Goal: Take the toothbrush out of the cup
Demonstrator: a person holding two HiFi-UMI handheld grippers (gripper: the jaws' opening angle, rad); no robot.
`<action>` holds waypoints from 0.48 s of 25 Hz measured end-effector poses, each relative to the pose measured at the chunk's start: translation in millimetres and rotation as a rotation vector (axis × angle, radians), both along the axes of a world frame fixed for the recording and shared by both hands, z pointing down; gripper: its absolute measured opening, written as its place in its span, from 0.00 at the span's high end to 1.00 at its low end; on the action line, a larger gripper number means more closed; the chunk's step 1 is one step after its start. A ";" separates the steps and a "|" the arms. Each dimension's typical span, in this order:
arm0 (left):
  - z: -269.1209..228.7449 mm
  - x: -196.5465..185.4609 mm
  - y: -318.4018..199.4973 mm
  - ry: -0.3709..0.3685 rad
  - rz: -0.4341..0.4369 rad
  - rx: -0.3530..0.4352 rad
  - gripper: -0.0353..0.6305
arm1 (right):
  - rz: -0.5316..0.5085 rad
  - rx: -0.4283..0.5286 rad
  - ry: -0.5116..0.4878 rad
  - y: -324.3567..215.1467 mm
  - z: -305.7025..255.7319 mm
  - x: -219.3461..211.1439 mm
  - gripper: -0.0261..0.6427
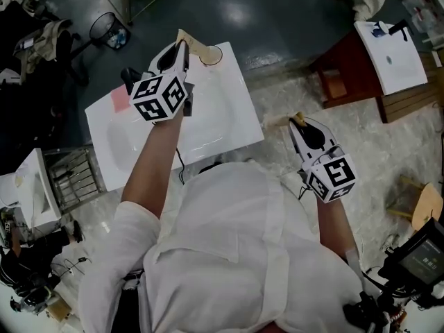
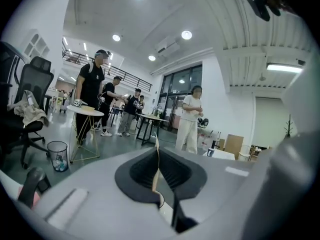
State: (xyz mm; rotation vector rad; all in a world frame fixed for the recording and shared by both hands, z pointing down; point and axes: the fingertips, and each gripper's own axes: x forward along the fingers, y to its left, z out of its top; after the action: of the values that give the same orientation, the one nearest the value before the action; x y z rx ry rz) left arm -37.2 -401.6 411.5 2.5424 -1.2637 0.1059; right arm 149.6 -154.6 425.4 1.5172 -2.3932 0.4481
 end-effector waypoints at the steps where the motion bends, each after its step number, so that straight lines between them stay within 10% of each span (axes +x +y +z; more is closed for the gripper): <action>1: -4.8 -0.5 3.7 0.001 -0.002 0.010 0.93 | -0.007 0.003 -0.001 0.8 0.2 0.9 0.92; 12: -43.8 -7.6 61.6 -0.003 -0.033 0.070 0.93 | -0.090 0.031 -0.017 13.0 -1.9 11.0 0.92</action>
State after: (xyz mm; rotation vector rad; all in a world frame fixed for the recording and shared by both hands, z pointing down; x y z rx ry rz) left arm -44.7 -340.1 367.7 2.5791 -1.3326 0.0590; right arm 160.6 -141.6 423.6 1.4163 -2.4810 0.4068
